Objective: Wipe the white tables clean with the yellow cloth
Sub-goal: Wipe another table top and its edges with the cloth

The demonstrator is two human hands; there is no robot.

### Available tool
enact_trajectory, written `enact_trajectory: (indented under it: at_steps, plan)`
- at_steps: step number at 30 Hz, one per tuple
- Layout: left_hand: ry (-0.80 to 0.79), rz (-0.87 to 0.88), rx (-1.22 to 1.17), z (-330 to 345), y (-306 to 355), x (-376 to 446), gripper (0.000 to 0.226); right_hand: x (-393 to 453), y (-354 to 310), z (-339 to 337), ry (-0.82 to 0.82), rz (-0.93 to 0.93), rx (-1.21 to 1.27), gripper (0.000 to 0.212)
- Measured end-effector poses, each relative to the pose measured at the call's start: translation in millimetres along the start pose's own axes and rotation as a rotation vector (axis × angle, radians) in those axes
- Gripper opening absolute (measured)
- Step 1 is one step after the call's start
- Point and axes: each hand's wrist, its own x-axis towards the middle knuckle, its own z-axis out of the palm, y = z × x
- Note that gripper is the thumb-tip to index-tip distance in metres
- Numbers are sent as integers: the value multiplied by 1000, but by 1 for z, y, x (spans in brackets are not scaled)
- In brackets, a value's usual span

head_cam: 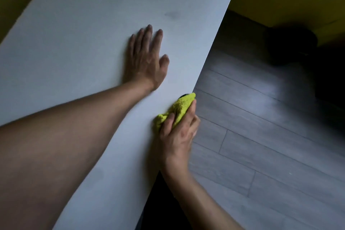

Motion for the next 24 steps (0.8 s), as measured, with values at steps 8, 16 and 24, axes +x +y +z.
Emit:
enact_trajectory:
  at_steps: [8, 16, 24]
  plan:
    - [61, -36, -76, -14, -43, -146, 65, 80, -37, -7, 56, 15, -1, 64]
    - [32, -210, 6, -23, -105, -316, 66, 56, -24, -5, 40, -1, -13, 65]
    - [61, -193, 17, -13, -115, -319, 66, -101, 30, 3, -54, -27, -26, 72]
